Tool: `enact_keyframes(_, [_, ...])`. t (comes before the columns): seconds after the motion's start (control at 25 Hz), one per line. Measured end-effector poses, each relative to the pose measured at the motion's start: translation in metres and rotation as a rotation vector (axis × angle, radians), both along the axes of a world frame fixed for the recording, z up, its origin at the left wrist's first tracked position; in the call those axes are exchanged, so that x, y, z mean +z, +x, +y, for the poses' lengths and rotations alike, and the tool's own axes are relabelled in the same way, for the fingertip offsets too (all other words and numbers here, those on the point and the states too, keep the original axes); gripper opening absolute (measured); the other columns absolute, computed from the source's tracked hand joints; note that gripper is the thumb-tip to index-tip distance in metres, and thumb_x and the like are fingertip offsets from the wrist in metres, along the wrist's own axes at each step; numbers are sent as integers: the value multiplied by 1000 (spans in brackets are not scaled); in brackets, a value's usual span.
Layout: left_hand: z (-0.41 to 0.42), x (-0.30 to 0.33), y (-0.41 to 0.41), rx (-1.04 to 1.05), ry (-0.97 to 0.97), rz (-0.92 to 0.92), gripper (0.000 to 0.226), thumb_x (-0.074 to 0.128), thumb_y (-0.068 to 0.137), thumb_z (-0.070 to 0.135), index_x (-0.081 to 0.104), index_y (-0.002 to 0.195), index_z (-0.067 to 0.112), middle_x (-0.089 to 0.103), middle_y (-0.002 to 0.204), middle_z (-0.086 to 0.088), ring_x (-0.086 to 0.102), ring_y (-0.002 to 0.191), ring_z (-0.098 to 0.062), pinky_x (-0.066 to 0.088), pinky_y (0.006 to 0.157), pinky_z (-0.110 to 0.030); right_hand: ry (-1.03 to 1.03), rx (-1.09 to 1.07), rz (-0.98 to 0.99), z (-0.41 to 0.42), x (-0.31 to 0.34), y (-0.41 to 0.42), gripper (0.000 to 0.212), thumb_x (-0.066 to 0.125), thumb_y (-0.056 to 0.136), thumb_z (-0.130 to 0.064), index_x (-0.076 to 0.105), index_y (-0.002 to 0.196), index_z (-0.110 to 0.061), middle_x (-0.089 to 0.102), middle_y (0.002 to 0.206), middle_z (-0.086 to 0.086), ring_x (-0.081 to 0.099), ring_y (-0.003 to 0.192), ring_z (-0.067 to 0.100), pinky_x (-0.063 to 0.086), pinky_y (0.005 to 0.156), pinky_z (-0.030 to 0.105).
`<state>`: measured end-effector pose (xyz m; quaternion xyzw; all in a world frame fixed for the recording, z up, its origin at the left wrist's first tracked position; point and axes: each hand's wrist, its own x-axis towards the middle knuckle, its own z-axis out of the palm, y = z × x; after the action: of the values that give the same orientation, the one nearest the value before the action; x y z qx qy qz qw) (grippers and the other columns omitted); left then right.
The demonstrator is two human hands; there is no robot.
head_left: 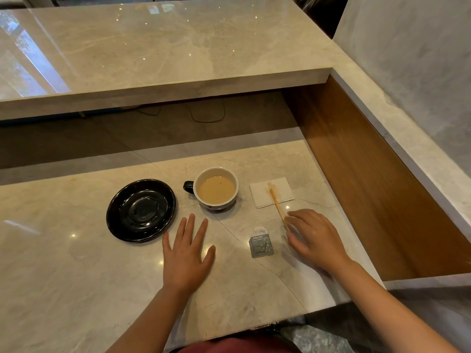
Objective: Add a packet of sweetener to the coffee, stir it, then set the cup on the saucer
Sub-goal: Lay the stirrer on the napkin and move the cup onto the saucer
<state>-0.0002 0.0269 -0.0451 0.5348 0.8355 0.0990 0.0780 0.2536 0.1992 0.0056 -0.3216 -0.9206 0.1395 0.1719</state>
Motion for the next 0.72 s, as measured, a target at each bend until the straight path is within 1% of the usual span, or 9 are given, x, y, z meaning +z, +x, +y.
enact_keyframes(0.08, [0, 0, 0, 0, -9, -6, 66, 21, 89, 59, 15, 149, 32, 6, 157, -2, -3, 142, -18, 0, 112, -56, 31, -57, 109, -2, 12, -20, 30, 55, 81, -33, 66, 102, -13, 70, 102, 5, 61, 97, 19, 51, 76, 36])
enact_keyframes(0.16, [0, 1, -1, -5, -28, -18, 66, 18, 89, 61, 10, 149, 34, 1, 157, -1, -8, 142, -16, -4, 112, -55, 56, -83, 151, -5, 29, -47, 34, 55, 79, -37, 64, 106, -16, 68, 108, 5, 58, 102, 19, 48, 79, 37])
enact_keyframes(0.24, [0, 4, -1, -8, -57, -43, 67, 12, 87, 63, 1, 147, 37, -8, 156, 1, -16, 140, -14, -11, 111, -52, -30, -76, 63, -7, 48, -79, 46, 56, 80, -44, 55, 120, -22, 56, 128, 6, 48, 119, 22, 43, 92, 42])
enact_keyframes(0.32, [0, 7, -2, -16, -86, -53, 67, 8, 85, 65, -7, 145, 40, -14, 155, 3, -23, 138, -12, -15, 110, -50, -153, -55, -97, -4, 59, -112, 63, 59, 79, -50, 36, 134, -30, 34, 148, 4, 29, 134, 24, 32, 105, 46])
enact_keyframes(0.36, [-1, 8, -3, -23, -90, -51, 67, 8, 85, 66, -7, 145, 40, -14, 155, 4, -22, 138, -12, -15, 110, -49, -175, -39, -162, -2, 62, -127, 72, 61, 77, -53, 28, 137, -33, 25, 152, 4, 21, 138, 25, 29, 107, 47])
enact_keyframes(0.44, [-4, 8, -7, -39, -59, -44, 67, 10, 87, 67, 0, 147, 37, -7, 155, 3, -13, 141, -15, -9, 112, -48, -181, 5, -227, 2, 62, -153, 82, 65, 72, -58, 22, 138, -35, 17, 154, 5, 16, 139, 27, 28, 107, 50])
enact_keyframes(0.56, [-15, 5, -10, -55, 8, -21, 65, 11, 92, 64, 14, 149, 33, 10, 156, -2, 6, 142, -21, 3, 111, -46, -193, 62, -317, 4, 56, -177, 88, 70, 66, -56, 22, 137, -32, 16, 154, 8, 16, 138, 30, 32, 103, 53])
enact_keyframes(0.64, [-21, 3, -9, -38, 34, -26, 63, 14, 94, 62, 16, 149, 32, 14, 156, -4, 7, 142, -21, 5, 110, -46, -175, 73, -384, 6, 53, -187, 90, 72, 66, -51, 21, 137, -29, 19, 152, 10, 20, 135, 31, 35, 99, 52])
enact_keyframes(0.72, [-24, 3, -9, -37, 52, -31, 62, 22, 94, 58, 17, 149, 31, 15, 156, -4, 5, 142, -19, 5, 110, -45, -151, 80, -425, 8, 52, -191, 93, 73, 66, -47, 19, 138, -27, 22, 149, 11, 24, 132, 32, 39, 95, 51])
